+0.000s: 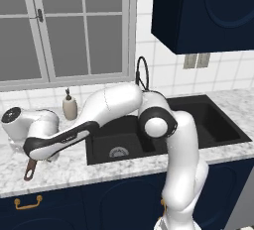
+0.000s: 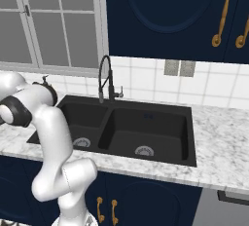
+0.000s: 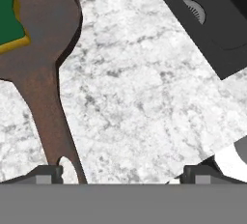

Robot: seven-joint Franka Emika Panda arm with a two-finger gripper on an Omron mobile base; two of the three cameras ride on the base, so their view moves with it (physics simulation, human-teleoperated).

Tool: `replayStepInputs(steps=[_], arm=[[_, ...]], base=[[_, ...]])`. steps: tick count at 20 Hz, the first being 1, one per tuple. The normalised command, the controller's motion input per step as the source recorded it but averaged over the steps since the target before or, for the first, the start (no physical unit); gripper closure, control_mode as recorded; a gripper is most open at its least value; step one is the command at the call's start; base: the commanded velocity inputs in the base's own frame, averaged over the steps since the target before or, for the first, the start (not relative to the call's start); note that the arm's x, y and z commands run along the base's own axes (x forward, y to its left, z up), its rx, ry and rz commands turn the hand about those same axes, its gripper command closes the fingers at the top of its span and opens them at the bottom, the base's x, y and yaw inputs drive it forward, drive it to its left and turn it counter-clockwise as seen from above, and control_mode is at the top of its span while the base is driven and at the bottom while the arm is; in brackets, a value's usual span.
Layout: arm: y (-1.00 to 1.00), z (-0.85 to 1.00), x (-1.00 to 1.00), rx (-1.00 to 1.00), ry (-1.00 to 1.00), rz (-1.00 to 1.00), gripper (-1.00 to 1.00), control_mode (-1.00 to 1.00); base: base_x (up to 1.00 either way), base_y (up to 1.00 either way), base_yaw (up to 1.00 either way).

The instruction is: Pick the pan and sponge and place them into the sink. Then turn on the water.

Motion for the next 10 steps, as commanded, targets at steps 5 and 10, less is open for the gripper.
replayStepInputs(steps=[5,10], arm=[[0.00,0.00,-0.23,0.07,0.08,0.13,-1.00,-1.00],[0.05,0.00,0.00,0.00,0.13,0.15,-1.00,-1.00]], base=[[0.00,0.00,0.00],[0.00,0.00,0.00]])
